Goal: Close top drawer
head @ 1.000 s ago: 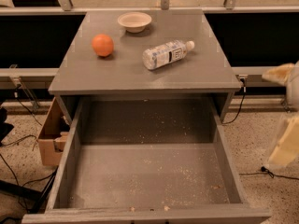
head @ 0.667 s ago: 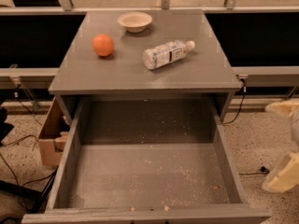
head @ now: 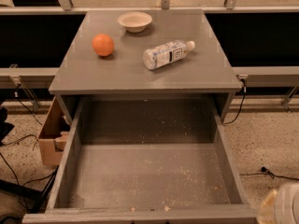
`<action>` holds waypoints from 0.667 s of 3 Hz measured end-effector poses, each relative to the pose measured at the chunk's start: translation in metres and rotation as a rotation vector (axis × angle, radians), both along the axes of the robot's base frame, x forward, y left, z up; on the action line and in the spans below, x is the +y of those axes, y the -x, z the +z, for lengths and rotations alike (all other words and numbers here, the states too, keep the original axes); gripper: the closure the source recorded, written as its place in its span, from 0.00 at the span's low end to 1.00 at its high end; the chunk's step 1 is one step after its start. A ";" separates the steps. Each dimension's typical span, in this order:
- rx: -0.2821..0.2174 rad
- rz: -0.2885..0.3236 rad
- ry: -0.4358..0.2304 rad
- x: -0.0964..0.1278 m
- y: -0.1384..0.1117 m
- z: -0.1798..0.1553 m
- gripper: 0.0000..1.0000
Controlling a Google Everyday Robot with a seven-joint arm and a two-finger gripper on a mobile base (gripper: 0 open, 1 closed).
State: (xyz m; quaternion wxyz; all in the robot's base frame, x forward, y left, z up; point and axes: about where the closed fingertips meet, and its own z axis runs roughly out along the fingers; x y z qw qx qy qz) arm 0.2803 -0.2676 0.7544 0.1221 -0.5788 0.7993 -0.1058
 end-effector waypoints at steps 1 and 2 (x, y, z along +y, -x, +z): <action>0.144 -0.042 0.007 -0.017 0.073 -0.072 0.92; 0.329 -0.092 -0.078 -0.016 0.170 -0.173 1.00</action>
Offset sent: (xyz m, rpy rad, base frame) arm -0.2594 -0.0110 -0.2554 0.1396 0.5060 -0.1236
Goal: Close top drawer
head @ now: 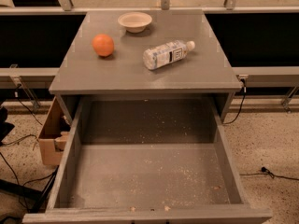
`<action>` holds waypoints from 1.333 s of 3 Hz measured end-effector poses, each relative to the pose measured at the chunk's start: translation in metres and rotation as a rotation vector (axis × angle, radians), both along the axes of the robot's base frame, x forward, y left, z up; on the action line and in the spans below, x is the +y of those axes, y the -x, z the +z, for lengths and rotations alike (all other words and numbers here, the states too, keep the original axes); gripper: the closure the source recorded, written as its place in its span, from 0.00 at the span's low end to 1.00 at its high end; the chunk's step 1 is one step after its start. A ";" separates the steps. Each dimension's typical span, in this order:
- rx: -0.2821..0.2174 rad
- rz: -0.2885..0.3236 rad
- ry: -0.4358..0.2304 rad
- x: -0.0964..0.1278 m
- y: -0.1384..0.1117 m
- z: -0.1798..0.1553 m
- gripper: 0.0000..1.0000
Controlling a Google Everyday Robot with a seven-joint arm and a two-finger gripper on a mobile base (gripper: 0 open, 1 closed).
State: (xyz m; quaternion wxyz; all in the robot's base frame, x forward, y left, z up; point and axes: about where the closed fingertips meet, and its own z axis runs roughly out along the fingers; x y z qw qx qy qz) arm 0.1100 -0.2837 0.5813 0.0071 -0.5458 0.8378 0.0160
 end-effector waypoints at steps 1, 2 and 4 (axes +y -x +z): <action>0.054 -0.060 -0.062 -0.002 0.036 -0.043 1.00; 0.059 -0.061 -0.072 0.000 0.037 -0.046 1.00; -0.057 0.136 -0.201 0.067 -0.028 -0.052 1.00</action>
Offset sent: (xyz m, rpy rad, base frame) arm -0.0308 -0.0014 -0.0368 0.0535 0.0466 -0.0523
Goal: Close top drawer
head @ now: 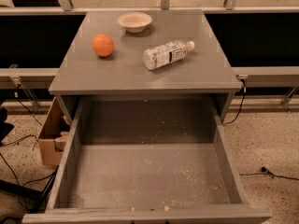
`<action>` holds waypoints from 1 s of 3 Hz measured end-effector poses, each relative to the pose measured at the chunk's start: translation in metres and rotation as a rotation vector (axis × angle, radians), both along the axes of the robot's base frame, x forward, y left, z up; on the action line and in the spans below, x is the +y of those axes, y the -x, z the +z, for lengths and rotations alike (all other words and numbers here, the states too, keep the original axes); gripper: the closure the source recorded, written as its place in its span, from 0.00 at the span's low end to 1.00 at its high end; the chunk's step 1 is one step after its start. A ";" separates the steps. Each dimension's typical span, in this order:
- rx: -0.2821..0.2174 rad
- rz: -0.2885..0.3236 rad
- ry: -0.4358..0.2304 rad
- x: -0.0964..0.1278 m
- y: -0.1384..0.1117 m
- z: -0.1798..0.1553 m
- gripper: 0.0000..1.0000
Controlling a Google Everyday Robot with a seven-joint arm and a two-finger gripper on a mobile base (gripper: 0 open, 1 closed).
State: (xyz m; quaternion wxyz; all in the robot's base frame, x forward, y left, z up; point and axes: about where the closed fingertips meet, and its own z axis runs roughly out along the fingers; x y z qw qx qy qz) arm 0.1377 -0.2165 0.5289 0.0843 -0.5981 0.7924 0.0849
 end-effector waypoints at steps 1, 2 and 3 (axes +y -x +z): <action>-0.095 0.096 -0.042 0.037 -0.045 0.008 1.00; -0.156 0.152 -0.056 0.060 -0.084 0.014 1.00; -0.181 0.176 -0.071 0.075 -0.118 0.011 1.00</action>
Offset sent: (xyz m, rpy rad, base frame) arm 0.1368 0.0917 0.0188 0.0782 -0.2266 0.2145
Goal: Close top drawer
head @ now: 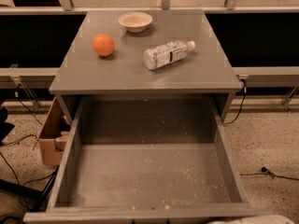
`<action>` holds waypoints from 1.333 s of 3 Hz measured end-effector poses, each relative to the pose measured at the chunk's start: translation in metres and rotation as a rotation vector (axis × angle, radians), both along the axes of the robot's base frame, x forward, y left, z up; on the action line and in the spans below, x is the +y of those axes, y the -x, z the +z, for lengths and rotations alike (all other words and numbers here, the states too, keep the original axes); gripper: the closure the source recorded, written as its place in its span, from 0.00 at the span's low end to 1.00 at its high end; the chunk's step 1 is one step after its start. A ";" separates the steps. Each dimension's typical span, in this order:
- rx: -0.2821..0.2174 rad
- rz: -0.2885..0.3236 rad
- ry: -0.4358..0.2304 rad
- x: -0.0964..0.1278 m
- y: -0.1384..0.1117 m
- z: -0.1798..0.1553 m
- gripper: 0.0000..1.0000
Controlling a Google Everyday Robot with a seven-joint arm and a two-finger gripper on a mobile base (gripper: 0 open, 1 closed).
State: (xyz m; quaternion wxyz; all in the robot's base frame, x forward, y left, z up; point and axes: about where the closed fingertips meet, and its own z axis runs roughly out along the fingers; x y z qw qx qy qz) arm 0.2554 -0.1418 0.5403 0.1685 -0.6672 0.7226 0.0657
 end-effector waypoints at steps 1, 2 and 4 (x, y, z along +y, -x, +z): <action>-0.003 0.005 -0.005 0.004 -0.013 -0.002 1.00; -0.011 0.004 -0.020 0.010 -0.036 -0.004 1.00; -0.045 0.010 -0.027 0.023 -0.081 0.009 1.00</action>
Offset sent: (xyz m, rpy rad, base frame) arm 0.0854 0.0229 -0.0107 0.0545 -0.0248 0.0018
